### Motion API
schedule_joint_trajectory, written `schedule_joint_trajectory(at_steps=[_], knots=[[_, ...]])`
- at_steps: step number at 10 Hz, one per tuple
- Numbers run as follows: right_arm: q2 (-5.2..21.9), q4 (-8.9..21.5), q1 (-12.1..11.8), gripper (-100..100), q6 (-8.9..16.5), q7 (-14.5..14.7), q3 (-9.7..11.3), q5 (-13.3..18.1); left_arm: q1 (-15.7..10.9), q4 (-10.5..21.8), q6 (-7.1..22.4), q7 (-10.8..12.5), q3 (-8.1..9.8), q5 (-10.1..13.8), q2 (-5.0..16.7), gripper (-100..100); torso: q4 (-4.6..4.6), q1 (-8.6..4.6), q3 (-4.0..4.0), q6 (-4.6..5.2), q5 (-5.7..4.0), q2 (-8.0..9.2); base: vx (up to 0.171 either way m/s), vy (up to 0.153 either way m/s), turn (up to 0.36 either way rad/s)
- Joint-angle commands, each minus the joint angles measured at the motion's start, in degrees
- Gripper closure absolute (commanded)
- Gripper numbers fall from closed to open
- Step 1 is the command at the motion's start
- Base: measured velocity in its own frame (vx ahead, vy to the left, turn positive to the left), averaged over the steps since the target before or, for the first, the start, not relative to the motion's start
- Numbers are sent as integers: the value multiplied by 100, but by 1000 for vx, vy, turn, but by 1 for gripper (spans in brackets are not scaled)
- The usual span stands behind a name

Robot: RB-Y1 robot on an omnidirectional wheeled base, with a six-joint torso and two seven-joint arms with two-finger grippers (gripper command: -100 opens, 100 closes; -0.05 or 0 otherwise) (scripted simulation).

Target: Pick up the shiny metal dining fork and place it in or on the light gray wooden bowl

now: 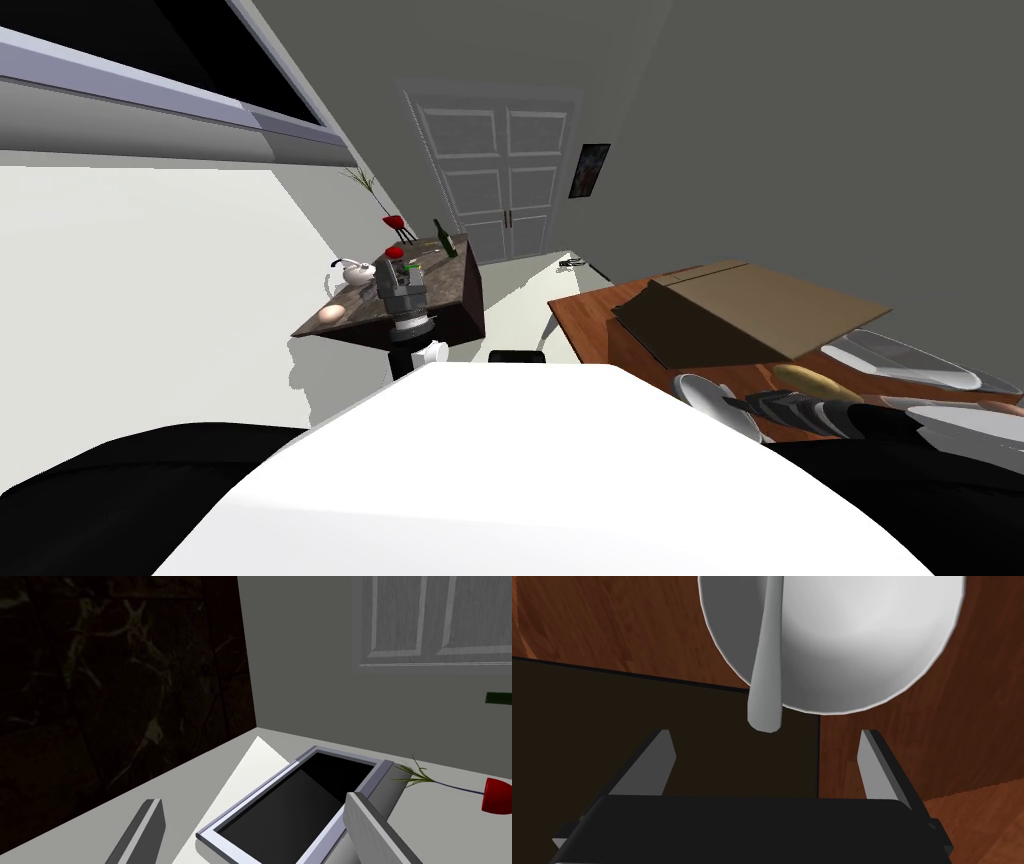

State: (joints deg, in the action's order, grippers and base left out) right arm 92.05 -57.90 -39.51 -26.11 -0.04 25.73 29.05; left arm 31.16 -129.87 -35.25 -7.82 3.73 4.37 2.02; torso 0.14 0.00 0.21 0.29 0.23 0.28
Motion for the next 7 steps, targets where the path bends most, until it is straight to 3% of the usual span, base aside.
schedule_joint_trajectory(at_steps=[1, 2, 7], knots=[[0, 0, 0, -100, 0, 0, 0, 0, 0, 0, 0, 0, 0, 0, 0, 0, 0, 0, 0, 0, 0, 0, -22, -7, 12], [14, -7, -1, 0, -3, -24, 2, -4, 1, 0, 0, 0, 0, 0, 0, 0, -1, 0, -3, 3, -2, -7, 0, 0, 0], [12, -6, -1, 0, -3, -22, 2, -4, 1, 0, 0, 0, 0, 0, 0, 0, -4, 3, -10, 2, -1, -18, 0, 0, 0]])
